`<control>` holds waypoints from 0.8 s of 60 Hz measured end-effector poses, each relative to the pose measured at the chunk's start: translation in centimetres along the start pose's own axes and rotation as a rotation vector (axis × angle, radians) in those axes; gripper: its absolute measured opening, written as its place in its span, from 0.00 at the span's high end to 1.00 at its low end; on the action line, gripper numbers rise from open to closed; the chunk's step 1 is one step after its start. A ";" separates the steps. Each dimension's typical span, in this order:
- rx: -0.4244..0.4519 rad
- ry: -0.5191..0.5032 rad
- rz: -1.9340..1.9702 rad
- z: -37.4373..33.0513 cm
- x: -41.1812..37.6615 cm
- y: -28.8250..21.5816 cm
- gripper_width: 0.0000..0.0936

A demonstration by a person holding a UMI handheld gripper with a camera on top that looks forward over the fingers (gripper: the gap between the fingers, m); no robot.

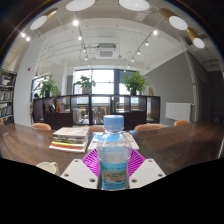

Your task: Pour water

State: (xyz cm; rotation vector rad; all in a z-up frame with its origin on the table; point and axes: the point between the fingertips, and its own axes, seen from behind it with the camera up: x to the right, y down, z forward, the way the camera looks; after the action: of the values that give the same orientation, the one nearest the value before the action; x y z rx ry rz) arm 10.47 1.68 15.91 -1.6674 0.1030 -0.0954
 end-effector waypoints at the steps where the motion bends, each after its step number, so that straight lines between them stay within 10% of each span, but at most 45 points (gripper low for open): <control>1: -0.009 -0.003 0.010 0.1 0.4 0.6 0.67; 26: -0.033 -0.008 -0.001 0.0 0.6 7.0 0.62; 34: -0.046 -0.003 0.014 0.4 0.0 7.5 0.46; 40: -0.094 0.008 0.006 -0.9 0.3 8.1 0.08; 48: -0.135 0.010 0.053 -5.7 -0.3 8.7 0.09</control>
State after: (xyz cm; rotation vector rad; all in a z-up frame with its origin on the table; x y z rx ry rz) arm 9.41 -4.79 7.78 -1.7981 0.1643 -0.0580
